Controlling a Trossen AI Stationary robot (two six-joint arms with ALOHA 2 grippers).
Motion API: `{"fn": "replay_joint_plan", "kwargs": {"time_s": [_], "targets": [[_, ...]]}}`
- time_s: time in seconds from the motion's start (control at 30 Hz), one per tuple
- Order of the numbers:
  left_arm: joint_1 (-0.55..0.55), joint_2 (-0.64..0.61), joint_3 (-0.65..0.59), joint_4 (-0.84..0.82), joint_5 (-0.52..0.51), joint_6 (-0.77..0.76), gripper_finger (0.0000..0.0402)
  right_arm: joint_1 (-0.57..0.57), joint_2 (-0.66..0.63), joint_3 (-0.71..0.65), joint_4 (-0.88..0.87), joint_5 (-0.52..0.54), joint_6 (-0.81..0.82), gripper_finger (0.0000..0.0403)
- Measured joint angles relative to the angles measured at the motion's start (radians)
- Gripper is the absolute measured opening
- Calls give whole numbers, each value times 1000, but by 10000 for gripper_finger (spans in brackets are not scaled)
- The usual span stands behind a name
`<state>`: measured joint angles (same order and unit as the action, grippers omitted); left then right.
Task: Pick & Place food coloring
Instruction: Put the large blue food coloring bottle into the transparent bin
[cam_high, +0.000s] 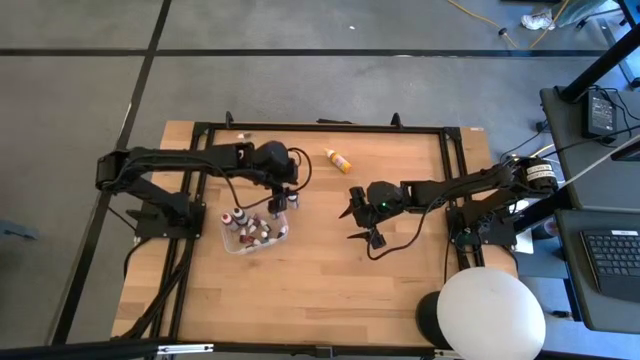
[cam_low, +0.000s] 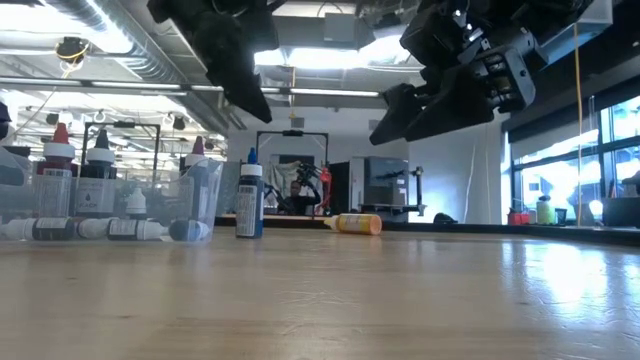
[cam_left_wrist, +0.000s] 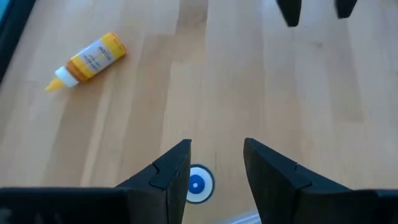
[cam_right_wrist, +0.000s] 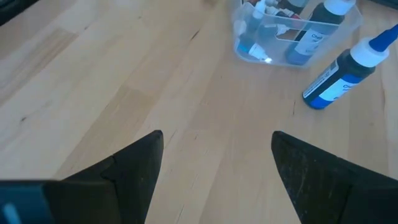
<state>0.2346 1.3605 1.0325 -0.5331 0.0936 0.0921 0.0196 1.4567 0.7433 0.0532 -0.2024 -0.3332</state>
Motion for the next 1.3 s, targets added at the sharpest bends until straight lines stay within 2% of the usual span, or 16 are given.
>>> {"fn": "replay_joint_plan", "kwargs": {"time_s": [0.13, 0.43, 0.73, 0.97, 1.3], "targets": [[-17, 0, 0, -16, -43, 0, 146, 0, 0, 0, -5, 0, 0, 302], [-38, 3, 0, -17, -51, 15, 145, 0, 0, 1, -16, 1, -7, 302], [-34, 19, -2, -58, -81, -62, 145, 0, 0, 1, -16, 1, -8, 302], [-34, 85, -1, -46, -135, -61, 145, 0, 0, 2, -21, 1, -8, 302], [-34, 169, -1, -47, -128, -35, 145, -1, 1, 2, -24, 1, -8, 302]]}}
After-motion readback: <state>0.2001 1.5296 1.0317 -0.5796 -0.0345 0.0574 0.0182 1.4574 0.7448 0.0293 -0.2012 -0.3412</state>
